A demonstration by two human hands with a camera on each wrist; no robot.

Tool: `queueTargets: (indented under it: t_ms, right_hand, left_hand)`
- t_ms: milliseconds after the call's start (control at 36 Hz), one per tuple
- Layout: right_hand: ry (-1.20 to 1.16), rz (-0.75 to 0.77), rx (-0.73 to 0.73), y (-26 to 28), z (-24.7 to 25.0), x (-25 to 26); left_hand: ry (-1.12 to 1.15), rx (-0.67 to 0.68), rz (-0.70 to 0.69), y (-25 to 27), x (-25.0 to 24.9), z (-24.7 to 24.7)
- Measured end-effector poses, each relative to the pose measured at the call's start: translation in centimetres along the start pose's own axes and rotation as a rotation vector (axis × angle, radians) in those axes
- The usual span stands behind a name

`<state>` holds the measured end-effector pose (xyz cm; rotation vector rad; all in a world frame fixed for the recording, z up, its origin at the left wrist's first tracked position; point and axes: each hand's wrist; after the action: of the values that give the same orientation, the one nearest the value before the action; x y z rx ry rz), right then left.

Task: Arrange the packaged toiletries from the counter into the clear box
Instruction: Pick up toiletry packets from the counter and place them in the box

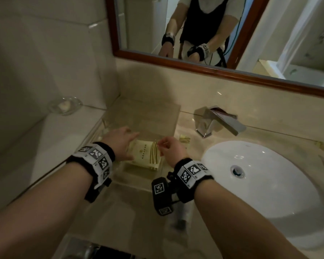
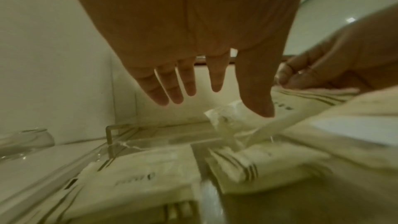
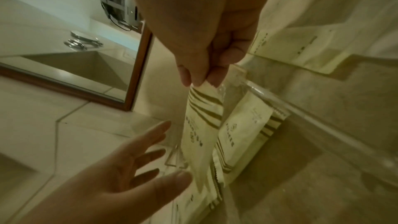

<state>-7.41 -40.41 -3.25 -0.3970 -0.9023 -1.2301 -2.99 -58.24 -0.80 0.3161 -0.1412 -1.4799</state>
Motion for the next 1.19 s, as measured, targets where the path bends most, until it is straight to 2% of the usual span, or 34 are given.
queueTargets:
  t_ms: [111, 250, 444, 639, 1000, 1111, 1194]
  right_hand:
    - [0.143, -0.034, 0.001, -0.9, -0.8, -0.7]
    - [0.277, -0.057, 0.027, -1.5, -0.8, -2.1]
    - [0.497, 0.076, 0.063, -0.5, -1.2, -1.9]
    - [0.738, 0.181, 0.166, -0.2, -1.1, -2.0]
    - [0.785, 0.247, 0.127, 0.2, -2.1, -2.9]
    - [0.682, 0.252, 0.1, 0.6, -1.6, -3.3]
    - [0.528, 0.241, 0.02, 0.8, 0.2, -3.9]
  left_hand:
    - [-0.169, 0.084, -0.051, -0.8, -0.5, -1.1]
    - [-0.24, 0.125, -0.1, -2.0, -1.2, -2.5]
    - [-0.338, 0.158, -0.189, -3.4, -2.1, -3.4]
    - [-0.321, 0.181, -0.18, -4.0, -2.2, -3.0]
    - [-0.323, 0.256, -0.155, -4.3, -2.9, -3.3]
    - [-0.323, 0.257, -0.146, -4.3, -2.8, -3.3]
    - [-0.314, 0.235, -0.127, -3.7, -2.9, -3.2]
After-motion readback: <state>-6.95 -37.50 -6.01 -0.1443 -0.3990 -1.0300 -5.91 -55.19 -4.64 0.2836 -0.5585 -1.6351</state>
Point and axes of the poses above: each hand's wrist, its own y-axis away from the middle knuckle, its own z-axis out of the back of the hand, x = y × z, and after that the axes turned 4 degrees about y, right-handed
